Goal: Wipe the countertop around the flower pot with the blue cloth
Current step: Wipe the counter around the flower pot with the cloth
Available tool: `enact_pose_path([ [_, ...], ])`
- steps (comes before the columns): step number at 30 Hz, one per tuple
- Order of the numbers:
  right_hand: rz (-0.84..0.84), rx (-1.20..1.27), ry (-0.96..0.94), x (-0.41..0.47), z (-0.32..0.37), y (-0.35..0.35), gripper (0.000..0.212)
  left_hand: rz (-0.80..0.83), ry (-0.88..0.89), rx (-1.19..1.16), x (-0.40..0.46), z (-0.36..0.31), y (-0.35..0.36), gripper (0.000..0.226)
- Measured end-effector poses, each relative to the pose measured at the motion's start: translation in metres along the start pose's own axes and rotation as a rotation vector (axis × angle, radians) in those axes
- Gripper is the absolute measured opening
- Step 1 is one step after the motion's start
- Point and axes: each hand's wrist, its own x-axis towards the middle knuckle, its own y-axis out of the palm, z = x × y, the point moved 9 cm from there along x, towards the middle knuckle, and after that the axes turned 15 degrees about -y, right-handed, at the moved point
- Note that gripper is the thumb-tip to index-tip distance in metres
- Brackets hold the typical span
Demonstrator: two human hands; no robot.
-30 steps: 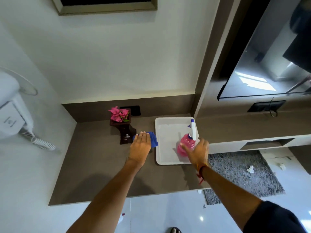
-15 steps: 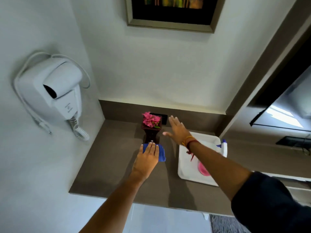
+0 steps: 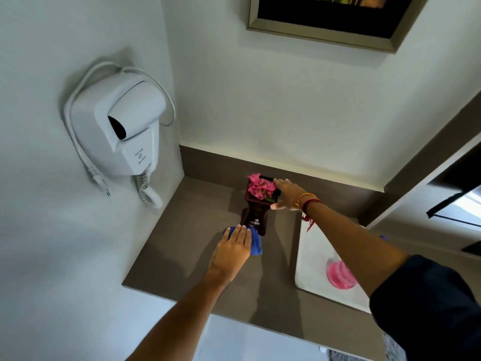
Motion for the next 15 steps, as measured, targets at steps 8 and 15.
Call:
enact_pose_path([
  [8,-0.042,0.026,0.188,0.001,-0.012,-0.001,0.081,0.174,-0.631,-0.564,0.025,0.029,0.002,0.034],
  [15,-0.087,0.107,0.229,0.002,-0.010,0.000,0.075,0.065,-1.148,-1.308,0.050,0.040,0.016,0.022],
])
